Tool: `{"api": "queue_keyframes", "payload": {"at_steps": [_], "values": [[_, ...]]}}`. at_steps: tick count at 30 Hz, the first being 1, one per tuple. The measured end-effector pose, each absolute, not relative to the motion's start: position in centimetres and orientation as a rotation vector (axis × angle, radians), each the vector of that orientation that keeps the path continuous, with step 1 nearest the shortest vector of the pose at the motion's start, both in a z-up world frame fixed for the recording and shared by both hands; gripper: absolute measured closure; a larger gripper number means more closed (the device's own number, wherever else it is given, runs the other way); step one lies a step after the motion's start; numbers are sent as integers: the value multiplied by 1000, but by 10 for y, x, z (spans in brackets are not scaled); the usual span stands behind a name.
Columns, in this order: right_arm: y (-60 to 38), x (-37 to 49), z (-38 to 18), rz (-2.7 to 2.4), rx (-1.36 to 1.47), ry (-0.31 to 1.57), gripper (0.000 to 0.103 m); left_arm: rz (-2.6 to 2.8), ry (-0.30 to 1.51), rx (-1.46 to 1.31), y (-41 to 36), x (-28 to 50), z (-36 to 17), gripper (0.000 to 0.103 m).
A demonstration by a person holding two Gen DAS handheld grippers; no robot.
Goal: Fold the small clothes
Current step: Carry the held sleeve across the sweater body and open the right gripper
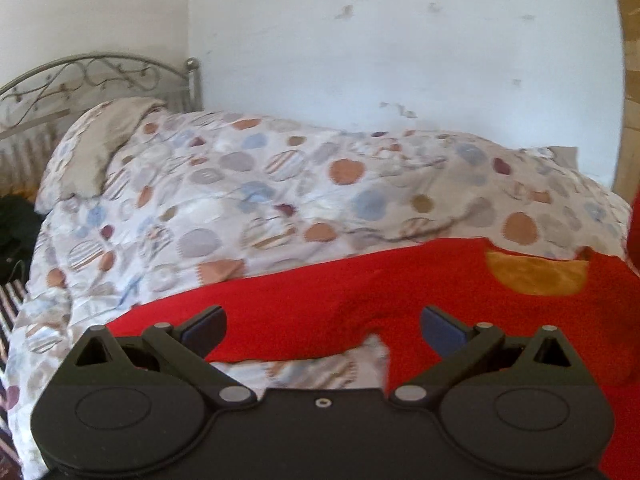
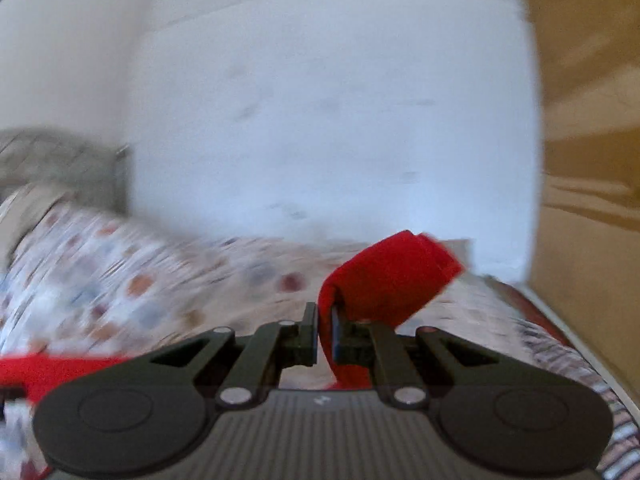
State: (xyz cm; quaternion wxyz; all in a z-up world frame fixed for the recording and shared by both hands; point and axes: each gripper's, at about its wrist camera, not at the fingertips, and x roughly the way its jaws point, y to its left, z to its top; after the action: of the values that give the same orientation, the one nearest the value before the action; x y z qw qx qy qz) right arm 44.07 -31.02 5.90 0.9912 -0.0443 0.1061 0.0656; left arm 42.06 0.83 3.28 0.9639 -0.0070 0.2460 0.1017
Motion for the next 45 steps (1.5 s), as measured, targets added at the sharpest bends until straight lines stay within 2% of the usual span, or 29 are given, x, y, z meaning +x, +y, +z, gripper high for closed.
{"api": "queue_keyframes", "payload": {"at_steps": [4,6,10,12,13,15,16,17,19,21,26,31,33,34,35,40,42,43,45], "values": [[-239,443,18,260,-260,300,97,243,514,-33,31,420,23,1],[-205,436,-5,317,-353,344,102,248,522,-51,38,419,16,1],[-167,409,-44,392,-488,422,102,238,534,-90,45,419,5,1],[-165,397,-53,420,-478,448,96,221,530,-101,44,418,1,1],[-168,390,-56,418,-465,451,93,209,524,-105,42,418,0,1],[-180,378,-56,407,-440,459,74,172,508,-119,36,421,-3,1],[-188,371,-52,395,-419,458,56,150,500,-126,32,423,-5,1],[-198,369,-48,380,-399,459,44,123,495,-134,26,426,-6,1],[-220,364,-41,343,-366,457,34,70,488,-148,14,433,-11,1],[-245,356,-36,280,-341,455,16,21,493,-140,-4,444,-18,1],[-311,350,-28,51,-318,446,10,3,492,-67,-47,469,-41,1],[-369,372,-42,-161,-322,473,11,36,547,-49,-66,486,-69,1],[-383,390,-55,-194,-317,512,22,27,569,-69,-62,490,-80,1],[-390,399,-61,-201,-298,535,36,18,565,-101,-57,490,-83,1],[-393,407,-65,-196,-278,553,45,11,567,-131,-53,490,-83,1],[-393,435,-71,-142,-188,543,50,8,560,-147,-51,489,-86,1],[-390,439,-70,-175,-168,521,70,9,559,-144,-51,489,-86,1],[-392,439,-69,-193,-146,515,86,7,559,-147,-51,489,-86,1],[-402,434,-67,-213,-79,505,89,5,560,-151,-50,489,-86,1]]}}
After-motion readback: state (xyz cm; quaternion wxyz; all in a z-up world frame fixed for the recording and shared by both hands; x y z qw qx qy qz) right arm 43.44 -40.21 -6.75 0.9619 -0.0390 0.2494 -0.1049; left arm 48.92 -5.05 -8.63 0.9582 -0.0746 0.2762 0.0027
